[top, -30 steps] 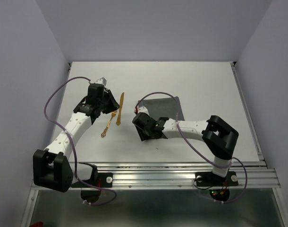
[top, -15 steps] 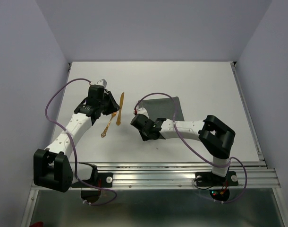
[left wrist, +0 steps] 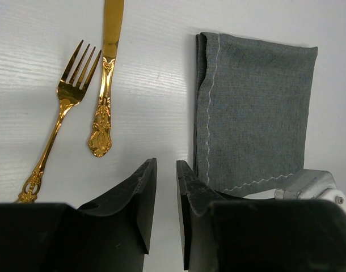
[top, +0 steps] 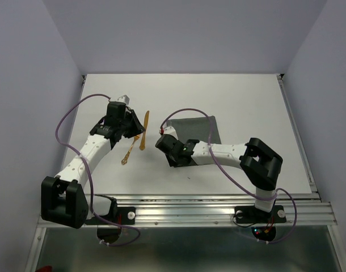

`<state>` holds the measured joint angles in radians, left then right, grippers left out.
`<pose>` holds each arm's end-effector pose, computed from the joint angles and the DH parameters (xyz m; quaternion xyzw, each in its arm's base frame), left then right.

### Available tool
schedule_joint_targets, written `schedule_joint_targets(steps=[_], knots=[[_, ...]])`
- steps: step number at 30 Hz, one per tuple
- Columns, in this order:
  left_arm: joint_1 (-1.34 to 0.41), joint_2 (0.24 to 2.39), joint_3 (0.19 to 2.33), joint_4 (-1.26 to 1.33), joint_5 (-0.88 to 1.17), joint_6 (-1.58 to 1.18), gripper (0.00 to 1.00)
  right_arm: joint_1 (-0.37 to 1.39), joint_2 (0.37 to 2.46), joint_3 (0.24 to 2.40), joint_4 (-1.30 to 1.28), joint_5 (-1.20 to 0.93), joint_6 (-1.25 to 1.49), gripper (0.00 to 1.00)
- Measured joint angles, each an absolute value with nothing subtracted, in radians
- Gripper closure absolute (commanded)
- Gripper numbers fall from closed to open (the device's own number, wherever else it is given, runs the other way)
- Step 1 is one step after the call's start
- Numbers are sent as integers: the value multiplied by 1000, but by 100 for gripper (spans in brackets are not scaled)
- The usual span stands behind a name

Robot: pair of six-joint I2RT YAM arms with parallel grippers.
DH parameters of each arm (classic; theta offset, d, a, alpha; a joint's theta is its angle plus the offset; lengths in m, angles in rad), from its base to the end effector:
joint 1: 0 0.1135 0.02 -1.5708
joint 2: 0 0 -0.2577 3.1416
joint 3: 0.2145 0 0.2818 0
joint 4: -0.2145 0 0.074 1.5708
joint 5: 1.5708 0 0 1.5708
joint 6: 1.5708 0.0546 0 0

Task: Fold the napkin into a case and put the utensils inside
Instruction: Pick up the top corner of the square-folded napkin from the center of the board.

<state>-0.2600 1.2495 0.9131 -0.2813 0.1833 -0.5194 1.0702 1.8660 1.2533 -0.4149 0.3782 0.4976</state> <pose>0.3090 -0.0925 0.2498 -0.0728 0.8829 -0.2488 0.3916 0.2189 0.3581 0.1440 -0.2188 0.9219 0.0578 0.3145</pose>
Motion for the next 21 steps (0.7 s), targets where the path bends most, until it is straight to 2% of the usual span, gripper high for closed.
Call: schedule_joint_targets(steps=[9, 15, 21], knots=[[-260, 1250, 918, -281, 184, -513, 67, 1070, 1866, 1262, -416, 379, 498, 74], [-260, 1254, 918, -278, 191, -513, 67, 1070, 1866, 1262, -417, 374, 498, 61], [-260, 1275, 918, -273, 193, -513, 67, 1070, 1866, 1262, -416, 361, 498, 62]])
